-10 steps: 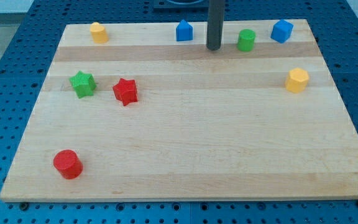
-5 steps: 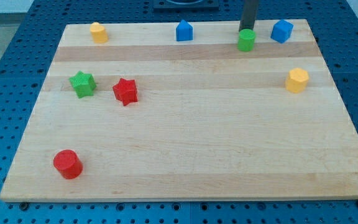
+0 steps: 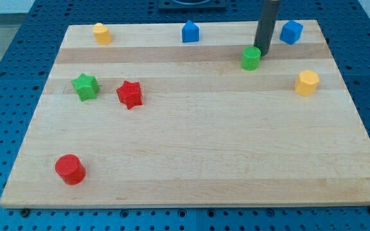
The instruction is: Place the green circle diagonally to red circle
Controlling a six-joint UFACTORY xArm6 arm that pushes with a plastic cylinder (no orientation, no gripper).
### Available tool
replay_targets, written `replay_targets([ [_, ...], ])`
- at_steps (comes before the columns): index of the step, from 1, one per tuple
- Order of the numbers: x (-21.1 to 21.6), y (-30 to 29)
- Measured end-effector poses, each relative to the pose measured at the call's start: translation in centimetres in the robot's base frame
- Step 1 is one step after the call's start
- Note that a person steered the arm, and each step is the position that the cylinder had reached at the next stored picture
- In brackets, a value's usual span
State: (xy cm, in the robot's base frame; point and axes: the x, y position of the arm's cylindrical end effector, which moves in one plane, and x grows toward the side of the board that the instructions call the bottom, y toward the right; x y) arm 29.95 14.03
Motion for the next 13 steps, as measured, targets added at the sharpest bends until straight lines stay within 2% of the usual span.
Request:
replay_targets([
  [6,7.6,-9.2],
  [11,15.2,-11.2],
  [13,16.6,-12.9],
])
